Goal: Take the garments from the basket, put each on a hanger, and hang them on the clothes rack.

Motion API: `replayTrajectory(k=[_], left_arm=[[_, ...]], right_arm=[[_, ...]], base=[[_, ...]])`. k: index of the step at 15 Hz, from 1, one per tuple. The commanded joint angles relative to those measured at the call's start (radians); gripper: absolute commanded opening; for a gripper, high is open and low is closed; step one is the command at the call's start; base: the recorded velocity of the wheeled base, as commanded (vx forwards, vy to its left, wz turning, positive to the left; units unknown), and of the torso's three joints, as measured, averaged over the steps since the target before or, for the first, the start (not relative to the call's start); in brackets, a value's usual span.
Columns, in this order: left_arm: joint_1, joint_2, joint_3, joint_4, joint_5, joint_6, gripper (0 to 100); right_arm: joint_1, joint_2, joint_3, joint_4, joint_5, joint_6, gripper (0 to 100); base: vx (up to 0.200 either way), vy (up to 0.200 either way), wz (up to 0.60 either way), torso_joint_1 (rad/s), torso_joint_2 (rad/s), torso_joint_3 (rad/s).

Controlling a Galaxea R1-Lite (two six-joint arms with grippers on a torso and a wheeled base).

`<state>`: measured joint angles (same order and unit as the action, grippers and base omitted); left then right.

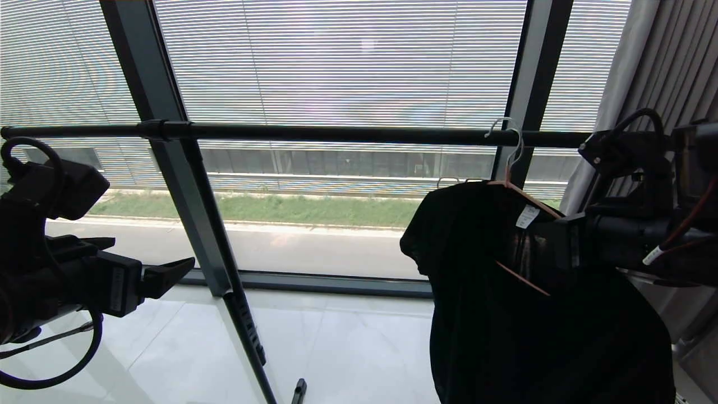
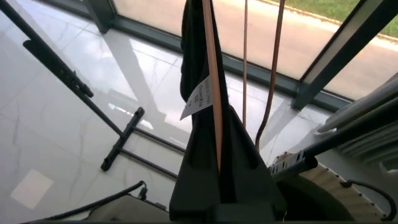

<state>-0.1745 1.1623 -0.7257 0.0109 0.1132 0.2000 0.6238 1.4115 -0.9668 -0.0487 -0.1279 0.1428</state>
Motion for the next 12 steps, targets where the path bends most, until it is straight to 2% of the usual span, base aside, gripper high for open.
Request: replayTrajectory(k=[1,5,6,8,12], left_arm=[[0.0,-0.003,0.0,-0.002,0.0,-0.001,100],[0.0,-0.003,0.0,0.0,0.0,-0.001,100],[0.0,-0.003,0.0,0.0,0.0,-0.001,100],[0.0,-0.003,-0.001,0.0,0.0,-0.001,100],[0.0,-0.003,0.0,0.0,0.0,-0.001,100]], right_arm=[[0.001,0.029,-0.035,0.0,0.002,0.0,0],[0.017,0.101,-0.125,-0.002,0.001,0.008,0],[0.022,0.15,-0.159,-0.037,-0.001,0.008,0],[0.019,0.221,-0.184,-0.082,-0.004,0.011,0],[0.024,0.284,-0.194,-0.085,-0.004,0.026,0]], base=[[0.0,0.0,0.0,0.0,0.0,0.0],[0.0,0.0,0.0,0.0,0.0,0.0],[0.0,0.0,0.0,0.0,0.0,0.0],[0.0,0.0,0.0,0.0,0.0,0.0],[0.0,0.0,0.0,0.0,0.0,0.0]])
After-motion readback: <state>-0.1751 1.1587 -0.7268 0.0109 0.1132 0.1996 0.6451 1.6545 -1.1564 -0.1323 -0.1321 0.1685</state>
